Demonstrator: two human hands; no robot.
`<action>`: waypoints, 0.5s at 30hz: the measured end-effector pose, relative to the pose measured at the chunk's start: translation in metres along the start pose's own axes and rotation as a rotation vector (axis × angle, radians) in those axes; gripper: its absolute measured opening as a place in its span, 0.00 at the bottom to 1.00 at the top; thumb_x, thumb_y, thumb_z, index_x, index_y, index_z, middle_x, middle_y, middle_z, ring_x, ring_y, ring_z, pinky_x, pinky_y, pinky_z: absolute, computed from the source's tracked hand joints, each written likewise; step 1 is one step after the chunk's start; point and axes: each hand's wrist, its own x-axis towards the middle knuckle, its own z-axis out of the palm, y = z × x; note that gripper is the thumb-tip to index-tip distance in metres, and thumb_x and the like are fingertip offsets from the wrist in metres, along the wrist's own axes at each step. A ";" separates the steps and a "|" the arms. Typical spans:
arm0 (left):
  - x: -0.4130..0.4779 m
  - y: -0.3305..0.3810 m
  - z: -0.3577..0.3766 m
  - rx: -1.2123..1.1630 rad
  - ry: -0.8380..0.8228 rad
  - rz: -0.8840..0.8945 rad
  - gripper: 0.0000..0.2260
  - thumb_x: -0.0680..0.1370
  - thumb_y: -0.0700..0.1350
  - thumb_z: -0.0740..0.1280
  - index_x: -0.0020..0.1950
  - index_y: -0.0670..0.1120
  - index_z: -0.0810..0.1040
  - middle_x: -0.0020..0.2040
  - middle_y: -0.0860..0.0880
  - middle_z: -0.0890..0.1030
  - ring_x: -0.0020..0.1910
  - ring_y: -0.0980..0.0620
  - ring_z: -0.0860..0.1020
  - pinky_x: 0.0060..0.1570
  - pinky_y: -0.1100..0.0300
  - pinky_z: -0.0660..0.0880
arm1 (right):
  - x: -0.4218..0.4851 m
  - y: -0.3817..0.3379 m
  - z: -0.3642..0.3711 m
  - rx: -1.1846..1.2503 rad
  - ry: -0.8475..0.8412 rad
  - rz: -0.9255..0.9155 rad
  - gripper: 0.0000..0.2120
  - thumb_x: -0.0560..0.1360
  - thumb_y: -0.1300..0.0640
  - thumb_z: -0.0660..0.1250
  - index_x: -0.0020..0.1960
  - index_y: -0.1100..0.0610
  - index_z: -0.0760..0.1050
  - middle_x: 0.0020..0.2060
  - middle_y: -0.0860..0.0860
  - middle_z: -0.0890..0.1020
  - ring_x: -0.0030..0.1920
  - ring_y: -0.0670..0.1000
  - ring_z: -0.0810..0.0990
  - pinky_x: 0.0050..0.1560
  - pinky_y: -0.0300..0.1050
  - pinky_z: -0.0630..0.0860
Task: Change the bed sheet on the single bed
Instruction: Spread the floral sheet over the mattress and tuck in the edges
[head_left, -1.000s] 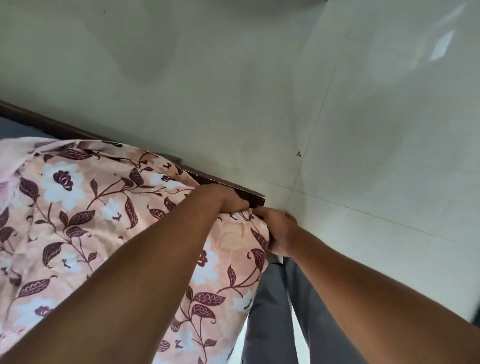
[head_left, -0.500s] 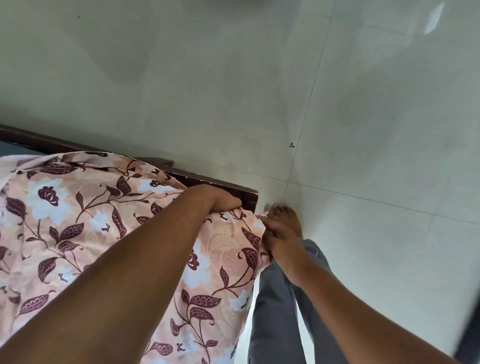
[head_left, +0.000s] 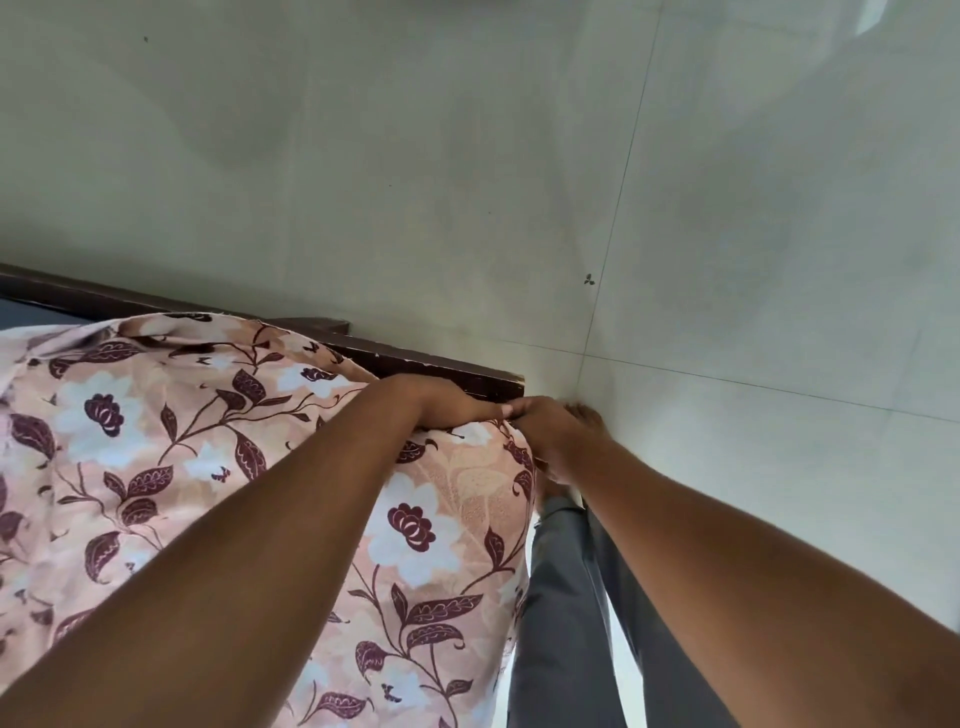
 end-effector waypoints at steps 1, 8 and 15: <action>0.001 0.000 -0.001 0.024 0.002 0.038 0.34 0.75 0.74 0.57 0.68 0.51 0.77 0.64 0.49 0.79 0.57 0.49 0.77 0.64 0.51 0.72 | 0.006 0.000 -0.001 -0.028 -0.017 0.044 0.12 0.77 0.70 0.65 0.45 0.60 0.85 0.42 0.61 0.84 0.41 0.57 0.81 0.46 0.47 0.75; 0.005 0.001 -0.001 0.211 -0.005 0.171 0.15 0.84 0.49 0.55 0.61 0.50 0.79 0.66 0.47 0.78 0.61 0.48 0.77 0.66 0.51 0.71 | 0.012 -0.012 -0.003 -0.019 -0.276 0.238 0.09 0.81 0.63 0.63 0.55 0.61 0.81 0.53 0.61 0.85 0.59 0.61 0.81 0.68 0.58 0.75; 0.017 0.002 -0.004 0.049 0.087 0.046 0.15 0.84 0.54 0.55 0.49 0.49 0.78 0.51 0.47 0.80 0.47 0.50 0.78 0.55 0.52 0.74 | 0.019 -0.018 -0.006 0.023 -0.289 0.237 0.12 0.75 0.54 0.62 0.52 0.58 0.80 0.49 0.57 0.84 0.58 0.58 0.79 0.73 0.59 0.67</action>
